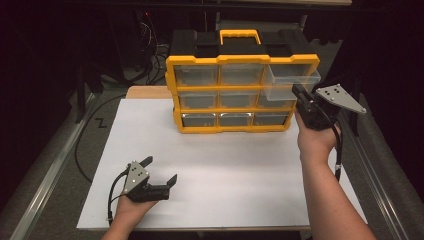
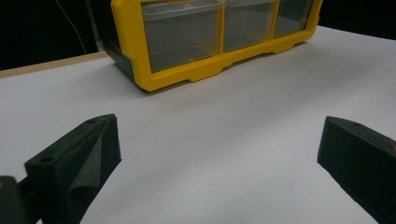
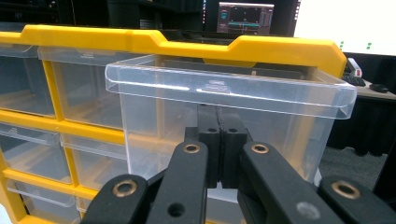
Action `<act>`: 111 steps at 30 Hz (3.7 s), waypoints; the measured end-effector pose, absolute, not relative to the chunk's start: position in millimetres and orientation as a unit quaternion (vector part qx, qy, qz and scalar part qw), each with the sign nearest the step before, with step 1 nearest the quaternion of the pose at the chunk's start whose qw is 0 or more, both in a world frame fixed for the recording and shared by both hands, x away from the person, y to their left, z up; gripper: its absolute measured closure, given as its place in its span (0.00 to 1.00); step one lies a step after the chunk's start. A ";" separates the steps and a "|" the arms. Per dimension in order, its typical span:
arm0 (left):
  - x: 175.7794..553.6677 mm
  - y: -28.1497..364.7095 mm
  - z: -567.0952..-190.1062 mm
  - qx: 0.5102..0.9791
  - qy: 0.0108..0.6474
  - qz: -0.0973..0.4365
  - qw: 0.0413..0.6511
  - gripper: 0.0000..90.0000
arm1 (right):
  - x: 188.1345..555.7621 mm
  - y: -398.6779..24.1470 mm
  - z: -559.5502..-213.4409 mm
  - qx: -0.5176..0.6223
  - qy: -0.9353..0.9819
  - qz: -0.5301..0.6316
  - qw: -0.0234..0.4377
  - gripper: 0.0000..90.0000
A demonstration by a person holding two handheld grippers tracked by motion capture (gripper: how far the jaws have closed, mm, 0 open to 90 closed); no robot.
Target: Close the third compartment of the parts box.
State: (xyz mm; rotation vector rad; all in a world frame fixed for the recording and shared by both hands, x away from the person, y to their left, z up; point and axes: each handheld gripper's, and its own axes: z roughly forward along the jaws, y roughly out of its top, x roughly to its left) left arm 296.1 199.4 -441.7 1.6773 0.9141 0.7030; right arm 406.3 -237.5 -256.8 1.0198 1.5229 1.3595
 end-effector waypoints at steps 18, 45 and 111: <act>296.0 199.4 -441.9 0.702 0.382 0.293 0.525 0.00 | 417.3 -236.4 -256.0 0.415 0.604 0.536 0.419 1.00; 296.4 199.1 -442.3 0.706 0.378 0.288 0.525 0.00 | 439.2 -231.4 -251.8 0.425 0.608 0.521 0.421 1.00; 297.5 202.2 -441.8 0.701 0.385 0.288 0.527 0.00 | 404.1 -240.4 -259.0 0.415 0.630 0.527 0.391 1.00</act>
